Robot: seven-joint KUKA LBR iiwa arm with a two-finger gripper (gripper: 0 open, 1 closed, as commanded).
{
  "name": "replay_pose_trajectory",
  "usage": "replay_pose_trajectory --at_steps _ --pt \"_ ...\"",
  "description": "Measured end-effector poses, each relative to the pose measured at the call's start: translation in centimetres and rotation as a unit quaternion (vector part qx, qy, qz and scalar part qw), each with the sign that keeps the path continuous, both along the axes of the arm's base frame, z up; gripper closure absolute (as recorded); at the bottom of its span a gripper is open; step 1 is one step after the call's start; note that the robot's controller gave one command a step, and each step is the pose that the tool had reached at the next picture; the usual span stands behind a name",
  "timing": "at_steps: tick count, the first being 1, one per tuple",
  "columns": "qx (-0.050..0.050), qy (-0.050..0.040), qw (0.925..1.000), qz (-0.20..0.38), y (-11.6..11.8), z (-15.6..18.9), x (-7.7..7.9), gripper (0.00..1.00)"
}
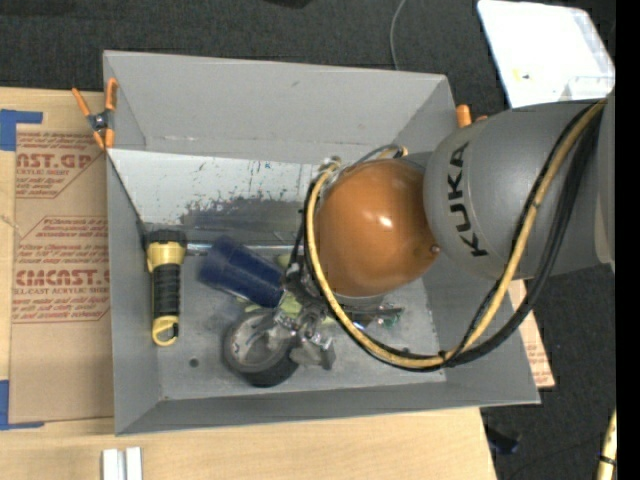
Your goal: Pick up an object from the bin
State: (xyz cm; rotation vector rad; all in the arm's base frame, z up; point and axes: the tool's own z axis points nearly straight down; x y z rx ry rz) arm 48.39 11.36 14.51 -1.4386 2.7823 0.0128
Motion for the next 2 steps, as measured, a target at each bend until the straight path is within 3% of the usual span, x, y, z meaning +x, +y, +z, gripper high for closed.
replay_pose_trajectory --at_steps 1,2 --pt "0.000 -0.0010 0.9993 0.036 -0.5 -2.6 0.0 1.00" --pt "-0.002 -0.0027 0.9941 0.108 0.5 -4.6 0.6 1.00"
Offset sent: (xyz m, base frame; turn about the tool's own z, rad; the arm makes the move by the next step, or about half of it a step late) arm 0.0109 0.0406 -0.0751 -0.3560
